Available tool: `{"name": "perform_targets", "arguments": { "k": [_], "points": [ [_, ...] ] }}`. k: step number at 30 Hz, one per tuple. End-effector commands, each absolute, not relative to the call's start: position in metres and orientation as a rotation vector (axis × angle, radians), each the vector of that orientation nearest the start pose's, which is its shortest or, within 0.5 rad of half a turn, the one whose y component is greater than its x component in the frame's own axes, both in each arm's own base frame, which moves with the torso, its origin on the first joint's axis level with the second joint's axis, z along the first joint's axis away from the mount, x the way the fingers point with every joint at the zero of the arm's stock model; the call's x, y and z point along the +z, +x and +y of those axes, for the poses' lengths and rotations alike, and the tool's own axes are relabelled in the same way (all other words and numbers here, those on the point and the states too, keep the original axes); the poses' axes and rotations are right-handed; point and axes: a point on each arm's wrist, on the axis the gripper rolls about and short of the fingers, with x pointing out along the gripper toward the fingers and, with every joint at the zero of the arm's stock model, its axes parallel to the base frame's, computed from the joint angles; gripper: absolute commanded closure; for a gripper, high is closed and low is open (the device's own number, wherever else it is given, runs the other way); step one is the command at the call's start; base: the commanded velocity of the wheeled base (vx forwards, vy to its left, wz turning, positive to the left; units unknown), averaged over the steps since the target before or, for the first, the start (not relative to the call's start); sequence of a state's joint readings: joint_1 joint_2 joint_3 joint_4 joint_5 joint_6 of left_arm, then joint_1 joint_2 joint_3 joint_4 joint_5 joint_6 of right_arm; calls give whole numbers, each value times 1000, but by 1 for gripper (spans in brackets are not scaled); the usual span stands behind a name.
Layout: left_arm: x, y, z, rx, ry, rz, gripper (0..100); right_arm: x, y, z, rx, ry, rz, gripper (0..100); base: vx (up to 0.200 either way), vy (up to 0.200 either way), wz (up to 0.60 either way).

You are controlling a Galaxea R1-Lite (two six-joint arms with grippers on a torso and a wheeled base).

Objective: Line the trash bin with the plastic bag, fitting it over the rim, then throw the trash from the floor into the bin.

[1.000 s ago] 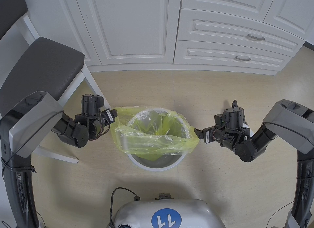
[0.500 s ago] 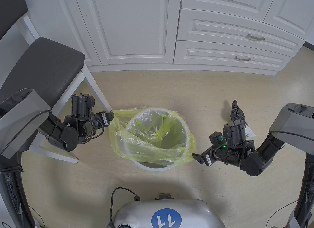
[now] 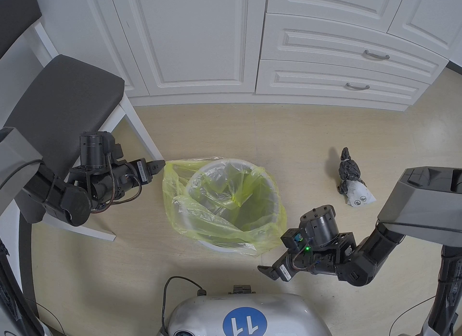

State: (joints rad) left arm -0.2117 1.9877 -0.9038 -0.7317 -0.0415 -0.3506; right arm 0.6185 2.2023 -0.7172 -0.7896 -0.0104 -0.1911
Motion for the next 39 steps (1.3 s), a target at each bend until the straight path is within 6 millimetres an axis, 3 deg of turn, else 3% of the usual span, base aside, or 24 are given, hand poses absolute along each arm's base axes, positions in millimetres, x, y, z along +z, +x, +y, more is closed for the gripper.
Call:
{"name": "perform_targets", "arguments": {
  "k": [1,8,11,16,18,19,22,30,34,39],
  "points": [
    [136,344,-71,-218,-327,363,0,5,258,223,722,-362,610,0,0,0,0],
    [138,327,-79,-332,-337,398,0,10,245,221,748,-367,597,0,0,0,0],
    [132,323,-97,-377,-329,428,0,23,241,216,753,-371,565,0,0,0,0],
    [106,323,-116,-408,-299,514,0,44,227,197,770,-432,515,0,0,0,0],
    [106,323,-116,-408,-299,514,0,44,227,197,770,-432,515,0,0,0,0],
    [85,318,-118,-384,-235,575,0,56,217,188,800,-483,467,0,0,0,0],
    [74,317,-114,-378,-136,606,0,68,214,186,799,-478,420,0,0,0,0],
    [57,307,-104,-295,-15,705,0,82,229,190,746,-377,372,0,0,0,0],
    [28,304,-92,-302,63,793,0,86,239,199,718,-299,358,0,0,0,0],
    [12,306,-95,-361,64,839,0,82,244,208,701,-267,365,0,0,0,0]
  ]
}}
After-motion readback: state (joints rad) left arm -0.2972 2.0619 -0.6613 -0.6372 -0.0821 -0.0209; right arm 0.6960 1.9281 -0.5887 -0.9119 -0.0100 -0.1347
